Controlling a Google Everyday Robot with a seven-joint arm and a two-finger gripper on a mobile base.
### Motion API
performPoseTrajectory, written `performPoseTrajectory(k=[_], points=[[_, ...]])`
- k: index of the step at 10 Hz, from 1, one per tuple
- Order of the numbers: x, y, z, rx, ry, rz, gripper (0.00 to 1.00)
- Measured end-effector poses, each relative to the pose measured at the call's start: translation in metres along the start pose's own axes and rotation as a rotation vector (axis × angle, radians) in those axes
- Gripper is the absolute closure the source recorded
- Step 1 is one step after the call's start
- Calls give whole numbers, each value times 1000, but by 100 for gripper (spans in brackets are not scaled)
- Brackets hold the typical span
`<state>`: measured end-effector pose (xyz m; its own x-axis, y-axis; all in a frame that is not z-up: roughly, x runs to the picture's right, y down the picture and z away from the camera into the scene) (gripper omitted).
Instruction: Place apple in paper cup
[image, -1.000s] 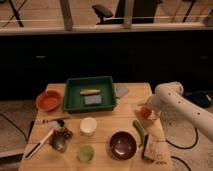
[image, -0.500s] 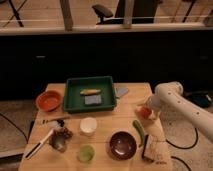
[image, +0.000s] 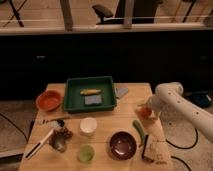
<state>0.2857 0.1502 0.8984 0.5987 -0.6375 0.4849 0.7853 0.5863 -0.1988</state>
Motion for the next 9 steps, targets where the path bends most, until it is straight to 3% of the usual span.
performPoseTrajectory(k=[7, 9], points=[[2, 4, 3, -2, -13, -15, 25], [3, 5, 4, -3, -14, -18, 21]])
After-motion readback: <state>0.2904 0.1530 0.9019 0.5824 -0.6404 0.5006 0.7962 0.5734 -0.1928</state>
